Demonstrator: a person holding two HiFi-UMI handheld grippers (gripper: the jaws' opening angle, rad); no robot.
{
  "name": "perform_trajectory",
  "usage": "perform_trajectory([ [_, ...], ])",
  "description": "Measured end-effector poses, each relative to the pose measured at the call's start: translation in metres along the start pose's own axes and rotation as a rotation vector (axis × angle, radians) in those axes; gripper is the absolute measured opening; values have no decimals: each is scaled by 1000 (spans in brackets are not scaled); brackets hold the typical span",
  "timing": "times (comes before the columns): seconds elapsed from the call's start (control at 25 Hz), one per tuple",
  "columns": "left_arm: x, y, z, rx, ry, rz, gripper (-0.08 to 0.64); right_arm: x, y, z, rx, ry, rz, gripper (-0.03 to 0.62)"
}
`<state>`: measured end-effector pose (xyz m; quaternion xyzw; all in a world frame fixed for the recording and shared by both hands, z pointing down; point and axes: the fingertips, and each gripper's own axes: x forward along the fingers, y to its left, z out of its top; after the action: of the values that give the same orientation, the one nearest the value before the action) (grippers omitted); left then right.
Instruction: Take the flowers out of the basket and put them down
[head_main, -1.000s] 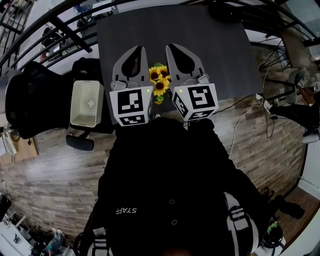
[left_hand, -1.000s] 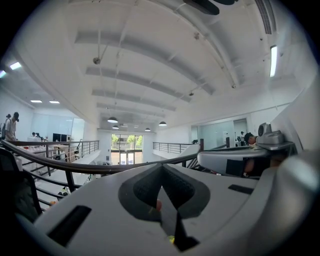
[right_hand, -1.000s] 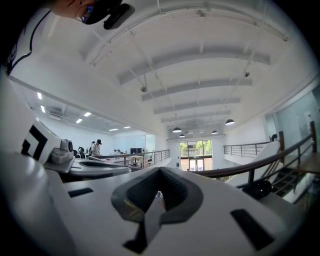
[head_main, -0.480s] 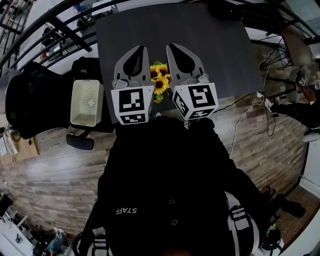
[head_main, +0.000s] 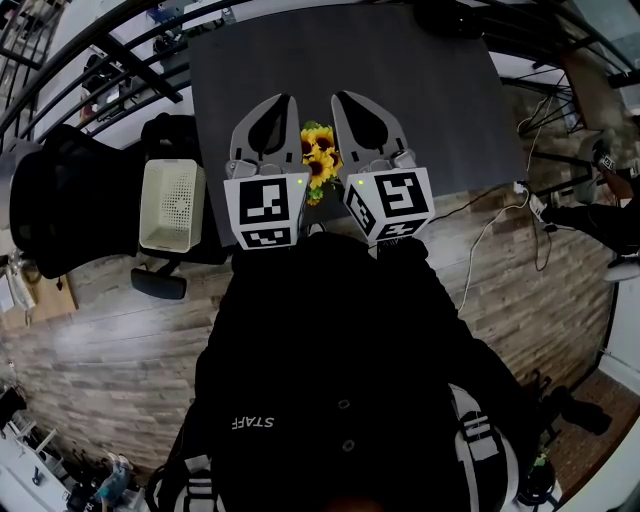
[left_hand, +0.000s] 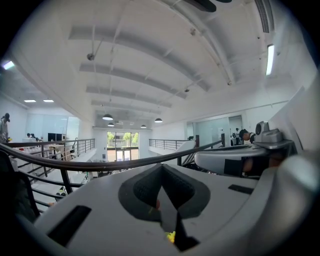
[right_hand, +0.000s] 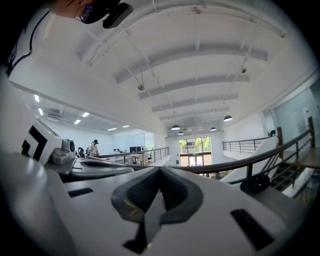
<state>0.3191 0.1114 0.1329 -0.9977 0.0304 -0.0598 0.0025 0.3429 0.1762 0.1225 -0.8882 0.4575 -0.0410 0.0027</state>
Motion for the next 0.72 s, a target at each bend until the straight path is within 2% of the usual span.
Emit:
perform_trajectory([
  [0.72, 9, -6, -11, -9, 31, 19, 2, 3, -10, -9, 23, 9, 31, 12],
])
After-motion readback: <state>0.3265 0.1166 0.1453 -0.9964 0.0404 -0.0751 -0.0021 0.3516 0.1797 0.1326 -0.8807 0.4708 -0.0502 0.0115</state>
